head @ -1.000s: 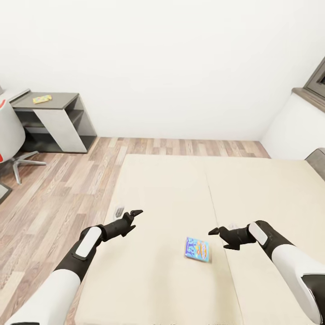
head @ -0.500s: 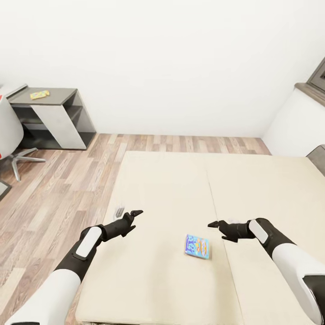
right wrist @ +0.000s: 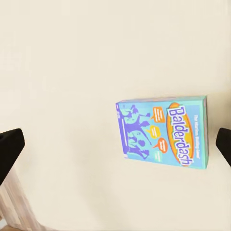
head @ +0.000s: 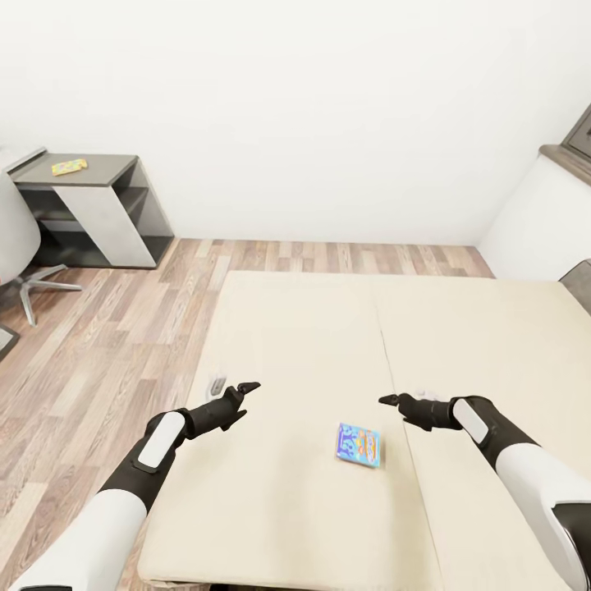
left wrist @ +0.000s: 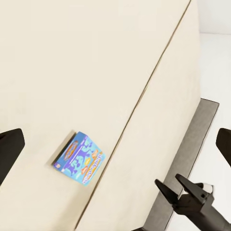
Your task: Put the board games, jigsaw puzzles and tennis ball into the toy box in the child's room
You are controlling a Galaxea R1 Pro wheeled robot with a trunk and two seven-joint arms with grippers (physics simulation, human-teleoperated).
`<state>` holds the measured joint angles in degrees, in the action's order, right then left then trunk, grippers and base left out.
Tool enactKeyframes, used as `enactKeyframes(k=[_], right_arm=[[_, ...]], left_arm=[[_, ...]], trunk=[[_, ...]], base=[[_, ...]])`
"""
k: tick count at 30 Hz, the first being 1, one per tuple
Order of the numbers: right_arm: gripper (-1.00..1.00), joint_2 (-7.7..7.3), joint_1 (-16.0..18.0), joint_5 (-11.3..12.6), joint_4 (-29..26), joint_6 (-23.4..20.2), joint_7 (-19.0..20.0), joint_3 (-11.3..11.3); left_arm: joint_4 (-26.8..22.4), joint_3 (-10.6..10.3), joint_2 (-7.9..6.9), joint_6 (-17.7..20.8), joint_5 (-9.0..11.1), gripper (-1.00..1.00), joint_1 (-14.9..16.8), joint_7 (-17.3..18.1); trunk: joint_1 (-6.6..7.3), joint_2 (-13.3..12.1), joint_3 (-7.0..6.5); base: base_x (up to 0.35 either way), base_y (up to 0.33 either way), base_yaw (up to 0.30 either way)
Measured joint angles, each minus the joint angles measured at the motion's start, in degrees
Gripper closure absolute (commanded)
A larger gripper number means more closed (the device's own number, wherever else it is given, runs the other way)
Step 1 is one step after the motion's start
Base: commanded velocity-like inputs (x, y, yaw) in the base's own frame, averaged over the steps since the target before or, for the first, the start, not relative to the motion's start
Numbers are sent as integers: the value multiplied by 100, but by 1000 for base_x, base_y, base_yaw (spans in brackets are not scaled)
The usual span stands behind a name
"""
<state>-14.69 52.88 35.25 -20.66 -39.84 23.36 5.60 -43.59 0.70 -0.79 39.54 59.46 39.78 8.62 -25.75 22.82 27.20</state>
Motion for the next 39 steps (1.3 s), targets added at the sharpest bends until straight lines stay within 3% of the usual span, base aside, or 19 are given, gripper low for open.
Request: enactKeyframes(k=[10, 20, 39], right_arm=[[-100, -22, -125, -7, -45, 78, 28, -2], [-100, -157, -154, 8, -155, 84, 52, 4], [-100, -200, -150, 35, -309, -193, 27, -6]], left_arm=[[3, 1, 0, 0, -4, -100, 0, -5], [6, 7, 0, -1, -7, -100, 0, -6], [11, 12, 0, -1, 26, -100, 0, 10]], trunk=[[0, 0, 8], [0, 0, 9], [0, 0, 45]], base=[[0, 0, 0], [0, 0, 0], [0, 0, 0]])
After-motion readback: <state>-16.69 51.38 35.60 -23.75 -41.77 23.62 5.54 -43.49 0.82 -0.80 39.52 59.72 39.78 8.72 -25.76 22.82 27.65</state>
